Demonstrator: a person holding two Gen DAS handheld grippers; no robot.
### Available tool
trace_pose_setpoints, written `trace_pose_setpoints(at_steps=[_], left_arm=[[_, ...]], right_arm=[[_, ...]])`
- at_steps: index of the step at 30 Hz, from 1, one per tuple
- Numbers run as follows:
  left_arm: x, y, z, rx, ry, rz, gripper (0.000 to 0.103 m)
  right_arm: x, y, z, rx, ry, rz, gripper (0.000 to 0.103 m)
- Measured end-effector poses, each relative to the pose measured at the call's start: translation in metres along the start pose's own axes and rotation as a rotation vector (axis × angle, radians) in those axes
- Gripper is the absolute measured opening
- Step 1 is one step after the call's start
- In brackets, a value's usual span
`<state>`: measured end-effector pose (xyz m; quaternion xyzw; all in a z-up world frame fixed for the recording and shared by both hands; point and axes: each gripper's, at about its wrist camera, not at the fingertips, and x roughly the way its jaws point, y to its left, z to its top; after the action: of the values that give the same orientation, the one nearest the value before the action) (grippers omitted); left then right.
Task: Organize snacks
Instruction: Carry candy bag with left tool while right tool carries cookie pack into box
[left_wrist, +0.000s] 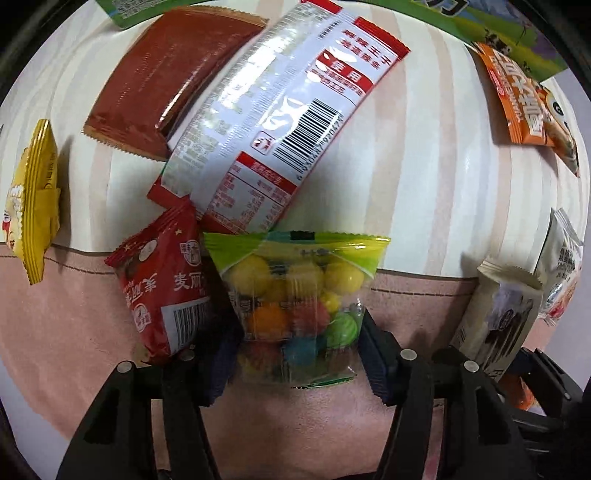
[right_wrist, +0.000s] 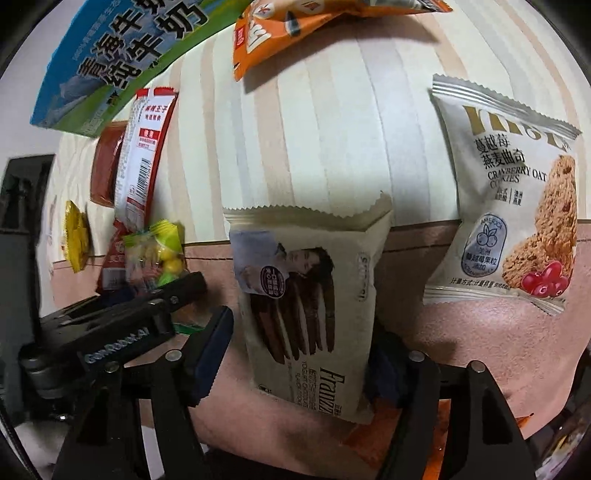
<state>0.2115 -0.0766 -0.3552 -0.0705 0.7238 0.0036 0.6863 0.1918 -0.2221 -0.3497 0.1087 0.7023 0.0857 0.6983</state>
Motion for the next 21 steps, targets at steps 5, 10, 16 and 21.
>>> trace_pose_setpoints(at_steps=[5,10,16,21], left_arm=[[-0.024,0.018,-0.029,0.026,-0.038,0.021,0.048],[-0.063,0.016,-0.055,0.055,-0.077,-0.043,0.048],[-0.155,0.028,-0.047,0.067,-0.199,-0.176,0.048],[-0.237,0.031,0.015,0.090,-0.344,-0.202,0.048]], right_arm=[[0.005,0.025,-0.012,-0.076,-0.069,-0.143,0.057],[-0.021,0.039,-0.024,-0.054,-0.082,-0.058,0.056],[-0.099,0.062,-0.009,-0.042,-0.162,0.064,0.056],[-0.169,0.080,0.050,-0.103,-0.278,0.103,0.056]])
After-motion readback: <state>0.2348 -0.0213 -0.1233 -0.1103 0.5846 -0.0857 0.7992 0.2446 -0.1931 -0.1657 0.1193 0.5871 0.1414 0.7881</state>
